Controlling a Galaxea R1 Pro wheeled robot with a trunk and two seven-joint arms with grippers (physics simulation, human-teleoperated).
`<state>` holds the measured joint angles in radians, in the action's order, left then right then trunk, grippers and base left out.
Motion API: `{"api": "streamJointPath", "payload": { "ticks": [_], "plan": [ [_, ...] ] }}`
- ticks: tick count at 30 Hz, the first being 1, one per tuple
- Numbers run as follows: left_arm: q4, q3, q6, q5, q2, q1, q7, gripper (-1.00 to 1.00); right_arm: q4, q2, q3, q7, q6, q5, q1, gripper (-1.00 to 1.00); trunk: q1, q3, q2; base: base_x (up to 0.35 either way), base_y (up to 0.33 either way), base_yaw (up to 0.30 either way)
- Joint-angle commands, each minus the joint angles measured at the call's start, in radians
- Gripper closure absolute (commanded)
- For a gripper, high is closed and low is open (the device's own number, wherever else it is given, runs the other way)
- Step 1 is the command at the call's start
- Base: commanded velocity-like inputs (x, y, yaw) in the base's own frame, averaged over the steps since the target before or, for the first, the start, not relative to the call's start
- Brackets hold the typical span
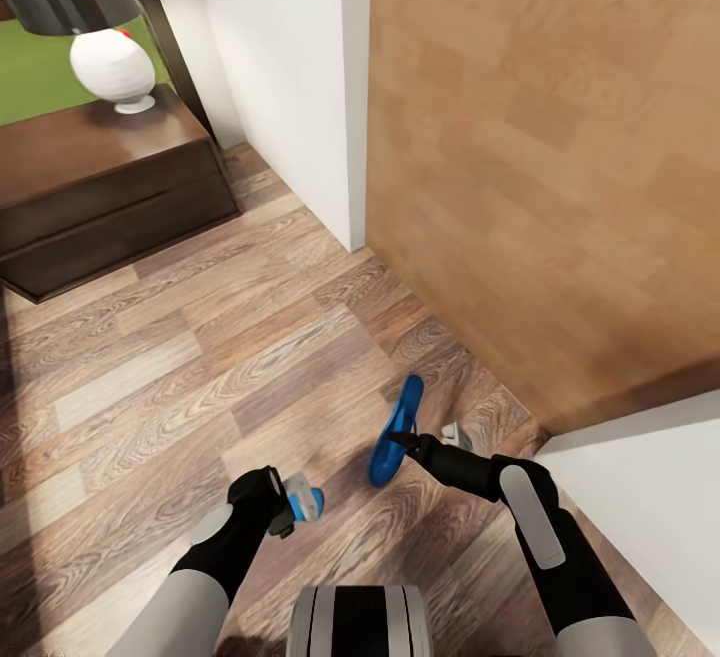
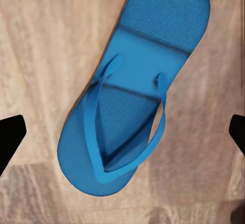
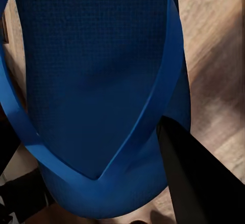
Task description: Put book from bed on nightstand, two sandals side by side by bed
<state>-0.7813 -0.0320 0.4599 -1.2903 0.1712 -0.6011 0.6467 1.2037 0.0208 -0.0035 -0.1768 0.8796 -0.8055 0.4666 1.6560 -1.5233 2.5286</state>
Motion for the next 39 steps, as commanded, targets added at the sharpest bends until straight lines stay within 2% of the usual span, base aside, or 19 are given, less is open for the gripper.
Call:
{"api": "streamJointPath", "payload": {
  "ticks": [1, 19, 28, 31, 33, 39],
  "plan": [
    [-0.002, -0.003, 0.001, -0.006, 0.003, 0.0, 0.007, -1.0, 0.0, 0.0, -0.001, -0.004, 0.004, 0.003, 0.0, 1.0, 0.0, -0.005, 0.001, 0.0, 0.0, 0.0],
    [-0.003, -0.002, 0.0, -0.009, 0.003, 0.0, 0.005, -1.0, -0.006, 0.001, -0.001, -0.004, 0.004, 0.004, 0.001, 1.0, 0.008, -0.074, 0.005, 0.0, 0.0, 0.0],
    [-0.003, -0.002, 0.005, -0.017, 0.003, 0.0, 0.005, -1.0, -0.006, 0.0, -0.001, -0.004, 0.004, 0.004, 0.0, 1.0, 0.008, -0.074, 0.005, 0.0, 0.0, 0.0],
    [-0.003, -0.002, 0.031, -0.019, 0.003, 0.0, 0.004, -1.0, -0.006, 0.0, -0.001, -0.004, 0.004, 0.003, 0.0, 1.0, 0.008, -0.074, 0.005, 0.0, 0.0, 0.0],
    [-0.003, 0.001, 0.074, -0.021, 0.002, 0.0, 0.003, -1.0, -0.006, 0.0, -0.001, -0.004, 0.004, 0.003, 0.001, 1.0, 0.008, -0.074, 0.005, 0.0, 0.0, 0.0],
    [-0.003, 0.028, 0.095, -0.034, 0.001, 0.0, -0.001, -1.0, -0.006, -0.001, -0.001, -0.004, 0.004, 0.003, 0.0, 1.0, 0.008, -0.074, 0.005, 0.0, 0.0, 0.0]
  ]
}}
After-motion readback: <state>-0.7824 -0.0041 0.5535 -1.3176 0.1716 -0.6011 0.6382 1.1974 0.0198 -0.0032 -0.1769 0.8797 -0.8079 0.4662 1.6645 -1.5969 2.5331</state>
